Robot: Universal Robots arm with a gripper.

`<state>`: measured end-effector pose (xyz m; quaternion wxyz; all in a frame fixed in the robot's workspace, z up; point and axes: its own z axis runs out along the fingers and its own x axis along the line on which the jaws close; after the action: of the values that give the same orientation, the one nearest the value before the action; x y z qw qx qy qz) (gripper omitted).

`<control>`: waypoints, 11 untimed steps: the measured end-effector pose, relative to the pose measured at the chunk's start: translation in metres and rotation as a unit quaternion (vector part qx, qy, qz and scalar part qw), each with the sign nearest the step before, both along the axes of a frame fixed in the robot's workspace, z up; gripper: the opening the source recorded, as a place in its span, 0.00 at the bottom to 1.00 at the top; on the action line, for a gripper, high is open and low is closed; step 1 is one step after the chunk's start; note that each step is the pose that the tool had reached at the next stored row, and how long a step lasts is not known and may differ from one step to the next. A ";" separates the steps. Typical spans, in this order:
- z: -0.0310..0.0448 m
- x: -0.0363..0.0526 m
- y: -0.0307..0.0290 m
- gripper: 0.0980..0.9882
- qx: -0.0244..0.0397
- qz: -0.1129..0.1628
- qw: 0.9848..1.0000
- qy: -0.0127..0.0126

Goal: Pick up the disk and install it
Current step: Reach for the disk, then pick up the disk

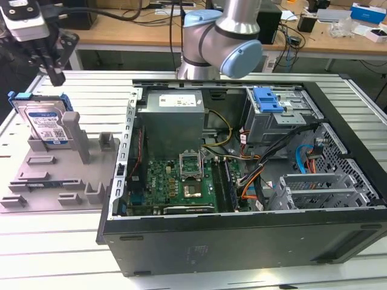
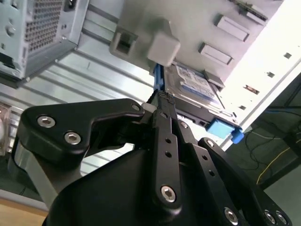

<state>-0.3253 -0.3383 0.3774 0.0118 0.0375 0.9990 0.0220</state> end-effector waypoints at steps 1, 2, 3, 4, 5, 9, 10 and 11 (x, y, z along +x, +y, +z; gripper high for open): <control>-0.0007 -0.0042 0.0023 0.01 0.000 0.000 1.000 0.000; -0.0013 -0.0078 0.0042 0.01 0.000 0.000 1.000 0.000; -0.0019 -0.0119 0.0064 0.01 0.000 0.000 1.000 0.000; -0.0024 -0.0151 0.0083 0.01 0.000 0.000 1.000 0.000; -0.0029 -0.0180 0.0101 0.01 0.000 0.000 1.000 0.000; -0.0029 -0.0181 0.0101 0.01 0.000 0.000 1.000 0.001; -0.0029 -0.0181 0.0102 0.01 0.000 0.000 1.000 0.001; -0.0029 -0.0181 0.0101 0.01 0.000 0.000 1.000 0.001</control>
<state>-0.3433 -0.3281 0.3744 0.0104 0.0375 0.9990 0.0220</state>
